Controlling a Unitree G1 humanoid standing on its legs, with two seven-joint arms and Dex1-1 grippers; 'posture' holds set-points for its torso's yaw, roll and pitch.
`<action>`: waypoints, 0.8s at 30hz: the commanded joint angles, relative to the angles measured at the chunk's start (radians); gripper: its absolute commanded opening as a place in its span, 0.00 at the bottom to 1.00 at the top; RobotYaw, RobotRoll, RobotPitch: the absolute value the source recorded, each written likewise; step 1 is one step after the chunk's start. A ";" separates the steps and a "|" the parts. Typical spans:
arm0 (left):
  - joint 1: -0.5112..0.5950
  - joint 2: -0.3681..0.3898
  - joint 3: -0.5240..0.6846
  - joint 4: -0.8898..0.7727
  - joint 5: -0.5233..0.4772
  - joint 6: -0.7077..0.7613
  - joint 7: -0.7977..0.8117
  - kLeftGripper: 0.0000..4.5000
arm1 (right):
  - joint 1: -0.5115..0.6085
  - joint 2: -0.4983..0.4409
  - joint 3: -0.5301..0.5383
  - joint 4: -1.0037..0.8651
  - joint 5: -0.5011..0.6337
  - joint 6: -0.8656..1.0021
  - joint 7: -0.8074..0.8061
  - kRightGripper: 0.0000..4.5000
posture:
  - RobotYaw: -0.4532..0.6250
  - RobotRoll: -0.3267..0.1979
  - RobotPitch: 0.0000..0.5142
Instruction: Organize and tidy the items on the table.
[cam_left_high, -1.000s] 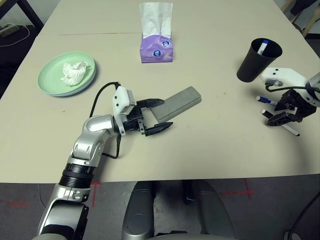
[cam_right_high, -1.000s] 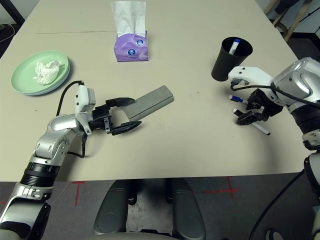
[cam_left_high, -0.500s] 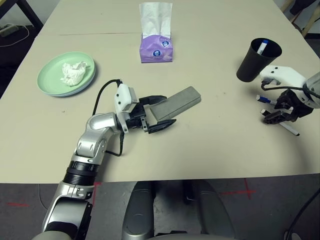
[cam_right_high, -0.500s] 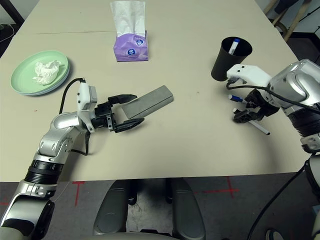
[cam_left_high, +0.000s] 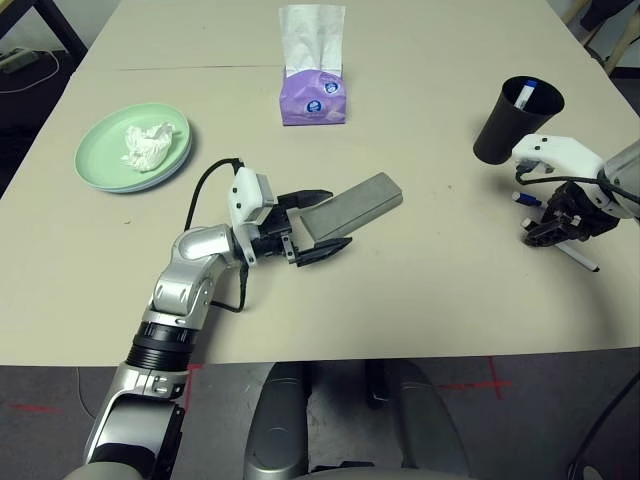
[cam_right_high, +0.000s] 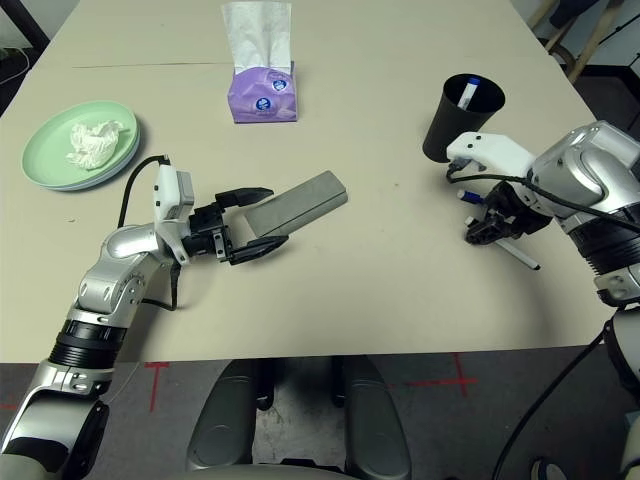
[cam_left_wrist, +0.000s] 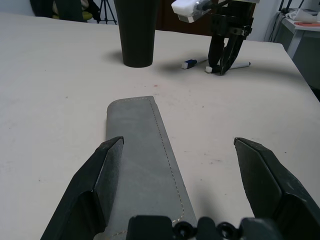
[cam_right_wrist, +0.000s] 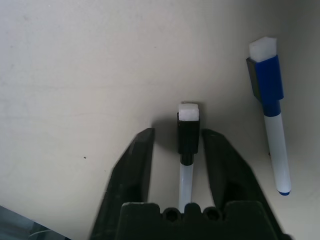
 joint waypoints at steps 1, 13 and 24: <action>0.020 0.007 -0.010 -0.013 0.006 0.000 -0.002 1.00 | 0.011 -0.011 0.021 -0.030 0.015 0.011 0.019 0.17 | 0.51 0.62 0.52; 0.007 0.013 -0.013 0.004 0.006 -0.007 -0.018 1.00 | -0.108 -0.012 -0.087 0.007 0.148 -0.004 0.107 0.09 | 0.48 0.62 0.44; -0.026 0.011 0.002 0.024 -0.007 0.019 -0.018 1.00 | -0.010 0.275 -0.765 -0.066 0.503 -0.044 -0.343 0.09 | 0.43 0.62 0.42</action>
